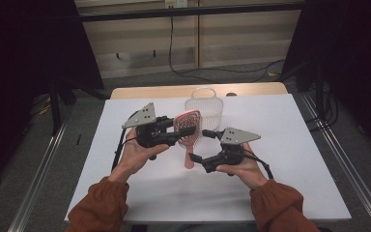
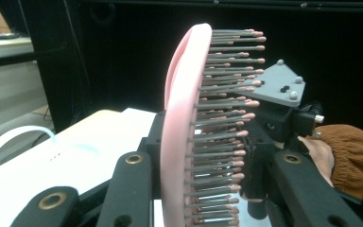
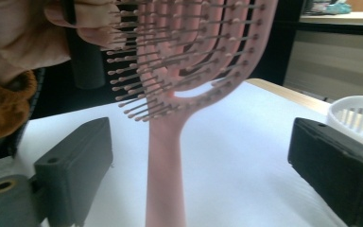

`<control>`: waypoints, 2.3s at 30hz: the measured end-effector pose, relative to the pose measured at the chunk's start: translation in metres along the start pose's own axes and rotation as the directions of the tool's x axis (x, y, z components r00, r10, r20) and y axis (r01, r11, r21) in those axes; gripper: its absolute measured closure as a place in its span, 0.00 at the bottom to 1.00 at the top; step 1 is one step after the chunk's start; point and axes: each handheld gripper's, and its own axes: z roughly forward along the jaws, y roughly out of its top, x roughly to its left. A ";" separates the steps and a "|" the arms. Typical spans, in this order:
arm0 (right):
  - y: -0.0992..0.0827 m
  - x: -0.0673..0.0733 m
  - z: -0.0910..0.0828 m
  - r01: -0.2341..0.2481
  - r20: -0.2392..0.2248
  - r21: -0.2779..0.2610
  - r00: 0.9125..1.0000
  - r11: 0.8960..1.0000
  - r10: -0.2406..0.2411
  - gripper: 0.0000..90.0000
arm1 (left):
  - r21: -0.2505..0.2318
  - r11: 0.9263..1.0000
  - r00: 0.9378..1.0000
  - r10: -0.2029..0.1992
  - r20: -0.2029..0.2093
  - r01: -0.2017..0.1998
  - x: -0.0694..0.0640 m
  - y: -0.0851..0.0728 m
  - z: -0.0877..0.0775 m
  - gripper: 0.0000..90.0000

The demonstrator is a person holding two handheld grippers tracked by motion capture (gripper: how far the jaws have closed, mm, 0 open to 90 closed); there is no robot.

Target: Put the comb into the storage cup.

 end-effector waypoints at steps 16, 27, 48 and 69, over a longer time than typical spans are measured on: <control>0.007 -0.008 -0.033 0.029 0.197 -0.051 0.980 0.998 -0.018 0.03 | 0.008 1.000 0.996 -0.002 -0.093 0.003 0.002 0.003 -0.005 0.71; -0.006 -0.010 -0.066 0.009 0.341 -0.083 0.940 0.996 0.020 0.02 | 0.010 1.000 0.989 0.009 -0.145 -0.007 0.009 0.005 -0.004 0.71; -0.018 -0.005 -0.119 0.033 0.515 -0.094 0.857 0.995 0.020 0.00 | -0.009 1.000 0.976 0.021 -0.218 -0.024 0.022 0.019 -0.004 0.71; -0.048 -0.005 -0.163 -0.006 0.620 -0.090 0.782 0.996 0.061 0.00 | -0.034 0.999 0.958 0.005 -0.286 -0.015 0.046 0.030 0.004 0.71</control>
